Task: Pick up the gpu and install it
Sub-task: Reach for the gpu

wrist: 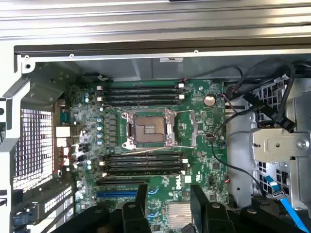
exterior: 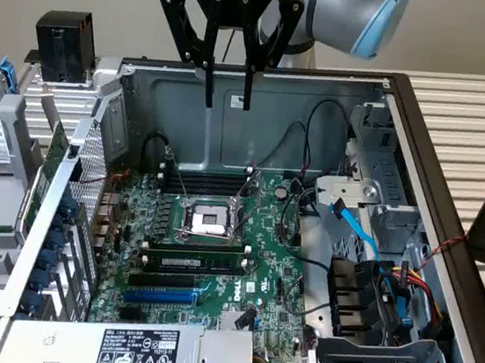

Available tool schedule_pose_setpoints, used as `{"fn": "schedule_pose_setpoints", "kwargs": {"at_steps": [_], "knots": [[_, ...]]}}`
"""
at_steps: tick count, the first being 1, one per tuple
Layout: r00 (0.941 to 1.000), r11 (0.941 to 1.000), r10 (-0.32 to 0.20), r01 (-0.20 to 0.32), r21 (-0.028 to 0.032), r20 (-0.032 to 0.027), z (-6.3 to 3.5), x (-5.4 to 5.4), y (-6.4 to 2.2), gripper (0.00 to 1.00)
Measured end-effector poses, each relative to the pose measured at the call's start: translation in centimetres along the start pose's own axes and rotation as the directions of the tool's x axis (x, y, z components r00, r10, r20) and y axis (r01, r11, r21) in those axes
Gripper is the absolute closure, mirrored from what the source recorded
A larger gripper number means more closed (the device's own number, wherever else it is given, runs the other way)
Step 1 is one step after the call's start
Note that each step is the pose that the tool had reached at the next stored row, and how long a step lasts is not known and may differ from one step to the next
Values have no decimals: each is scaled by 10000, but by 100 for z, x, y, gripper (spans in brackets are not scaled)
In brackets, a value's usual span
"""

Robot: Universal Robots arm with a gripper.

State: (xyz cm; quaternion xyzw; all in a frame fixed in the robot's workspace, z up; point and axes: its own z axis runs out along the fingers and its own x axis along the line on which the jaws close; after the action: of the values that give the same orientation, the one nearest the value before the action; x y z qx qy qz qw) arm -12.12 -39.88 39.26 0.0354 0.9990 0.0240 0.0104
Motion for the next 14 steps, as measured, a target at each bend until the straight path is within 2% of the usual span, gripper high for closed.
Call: {"fn": "schedule_pose_setpoints", "kwargs": {"at_steps": [12, 14], "knots": [[10000, 10000, 0, 0, 0, 0, 0, 0, 0, 52], [10000, 10000, 0, 0, 1, -1, 0, 1, 0, 55]]}}
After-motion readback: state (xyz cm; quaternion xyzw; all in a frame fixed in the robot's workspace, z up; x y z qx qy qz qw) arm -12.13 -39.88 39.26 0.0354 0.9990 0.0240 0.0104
